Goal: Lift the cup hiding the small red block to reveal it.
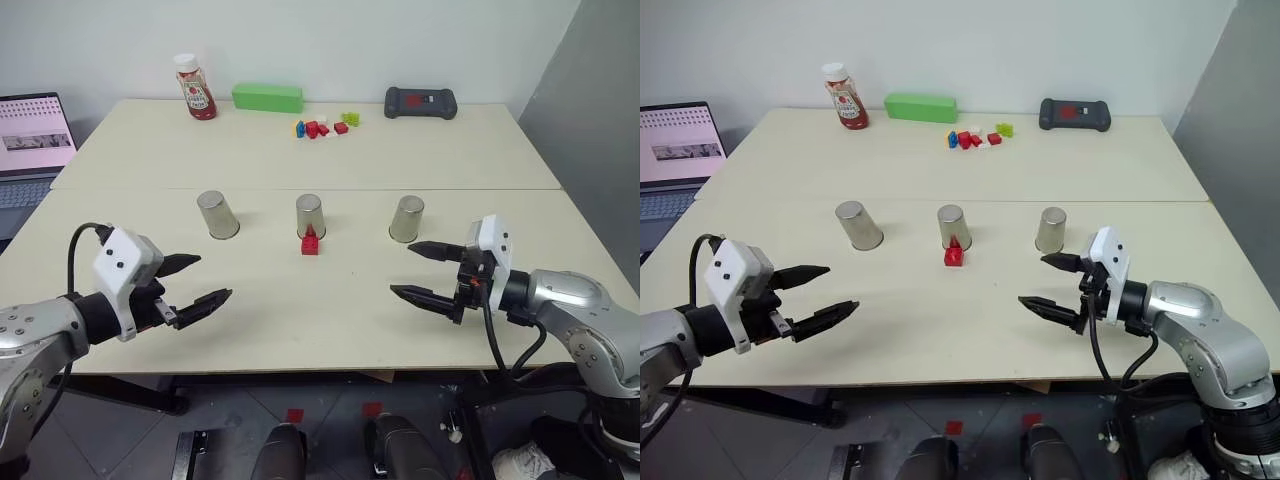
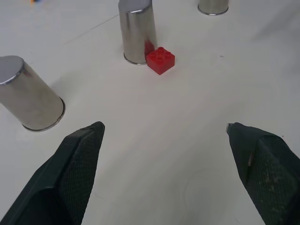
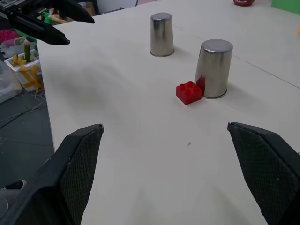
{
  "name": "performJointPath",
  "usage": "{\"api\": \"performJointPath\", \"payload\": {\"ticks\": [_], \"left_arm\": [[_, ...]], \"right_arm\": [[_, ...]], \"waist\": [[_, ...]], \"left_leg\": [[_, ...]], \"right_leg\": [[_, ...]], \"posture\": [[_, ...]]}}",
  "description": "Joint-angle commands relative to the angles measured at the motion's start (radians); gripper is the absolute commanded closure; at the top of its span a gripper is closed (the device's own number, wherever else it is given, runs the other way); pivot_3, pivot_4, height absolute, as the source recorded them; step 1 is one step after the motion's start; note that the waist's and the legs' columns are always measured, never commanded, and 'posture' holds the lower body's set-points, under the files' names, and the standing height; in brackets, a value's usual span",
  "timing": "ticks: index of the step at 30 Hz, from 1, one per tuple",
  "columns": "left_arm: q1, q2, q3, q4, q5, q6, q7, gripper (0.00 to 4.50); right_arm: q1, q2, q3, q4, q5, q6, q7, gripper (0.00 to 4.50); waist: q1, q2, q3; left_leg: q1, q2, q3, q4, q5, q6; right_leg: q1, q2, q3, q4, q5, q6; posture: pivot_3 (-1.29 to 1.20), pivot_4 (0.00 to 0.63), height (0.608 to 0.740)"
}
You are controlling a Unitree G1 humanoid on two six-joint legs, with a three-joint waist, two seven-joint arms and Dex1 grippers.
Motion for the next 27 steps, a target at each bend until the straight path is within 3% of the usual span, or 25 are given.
{"api": "performJointPath", "payload": {"ticks": [1, 27], "left_arm": [[-0.017, 0.018, 0.024, -0.005, 0.005, -0.018, -0.007, 0.08], [0.071, -0.008, 0.115, -0.055, 0.002, 0.028, 0.044, 0.08]], "right_arm": [[0.001, -0.016, -0.041, -0.02, 0.021, -0.01, 0.013, 0.0], [-0.017, 0.039, -0.004, -0.024, 0.008, -0.003, -0.051, 0.0]], "waist": [[0.0, 0.0, 0.0], [0.0, 0.0, 0.0]], "left_leg": [[0.0, 0.0, 0.0, 0.0, 0.0, 0.0], [0.0, 0.0, 0.0, 0.0, 0.0, 0.0]], "right_leg": [[0.0, 0.0, 0.0, 0.0, 0.0, 0.0], [0.0, 0.0, 0.0, 0.0, 0.0, 0.0]], "posture": [[0.0, 0.15, 0.74], [0.0, 0.15, 0.74]]}}
